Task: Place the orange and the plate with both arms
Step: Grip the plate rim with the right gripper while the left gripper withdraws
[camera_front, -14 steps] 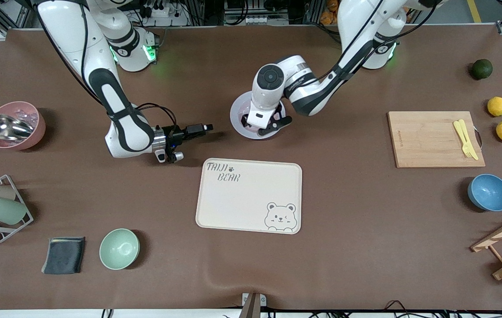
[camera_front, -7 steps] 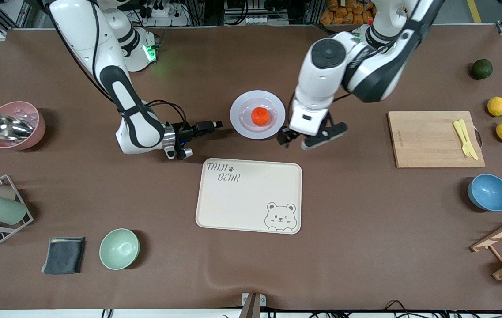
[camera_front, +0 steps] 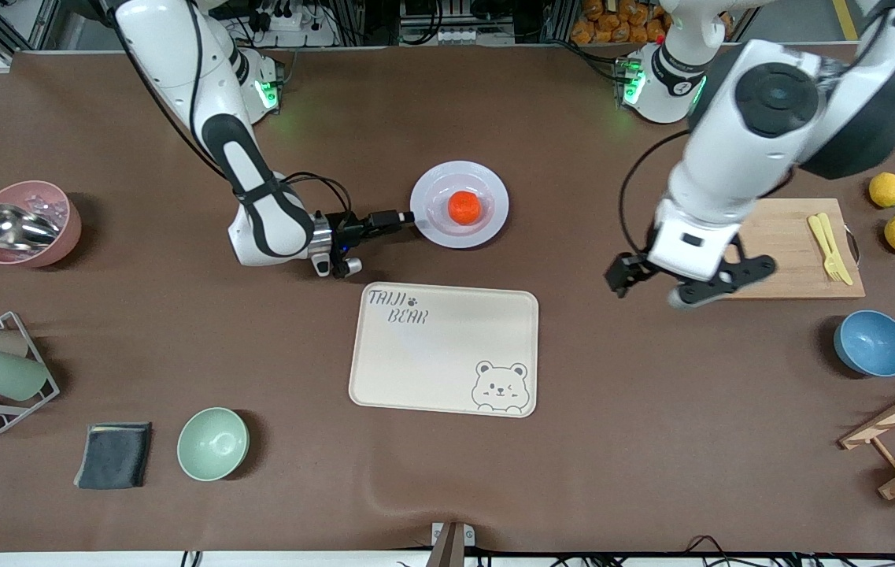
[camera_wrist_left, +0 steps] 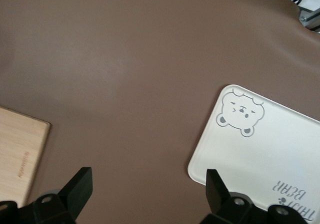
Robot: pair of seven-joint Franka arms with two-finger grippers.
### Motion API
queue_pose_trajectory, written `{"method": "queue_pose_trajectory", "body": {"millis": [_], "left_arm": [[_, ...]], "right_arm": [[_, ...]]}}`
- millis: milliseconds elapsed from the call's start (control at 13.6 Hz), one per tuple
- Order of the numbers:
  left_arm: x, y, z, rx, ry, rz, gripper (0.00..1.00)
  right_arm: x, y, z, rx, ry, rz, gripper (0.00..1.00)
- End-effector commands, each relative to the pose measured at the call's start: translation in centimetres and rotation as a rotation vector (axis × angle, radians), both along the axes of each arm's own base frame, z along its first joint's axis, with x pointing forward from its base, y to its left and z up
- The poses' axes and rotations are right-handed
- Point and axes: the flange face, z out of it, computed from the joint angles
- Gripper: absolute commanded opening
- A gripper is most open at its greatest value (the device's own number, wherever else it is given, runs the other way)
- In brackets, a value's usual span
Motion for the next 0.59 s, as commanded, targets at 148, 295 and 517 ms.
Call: {"method": "queue_pose_trajectory", "body": {"millis": [148,295,517], "left_arm": [[0.8,3.4,3.5,0.026,0.045,-0.055,1.00],[0.2,3.2,2.9,0.044,0.091,-0.052,1.00],[0.2,3.7,3.0,0.048,0.100,-0.046,1.00]], "right_arm": [[-1.6,1.5,-1.1,0.022,-0.033,-0.027,0.81],[-1.9,1.8,-1.3,0.017,-0.032,-0.030,0.75],[-2.6,2.5,-1.4,0.012,-0.031,-0.033,0.65]]}}
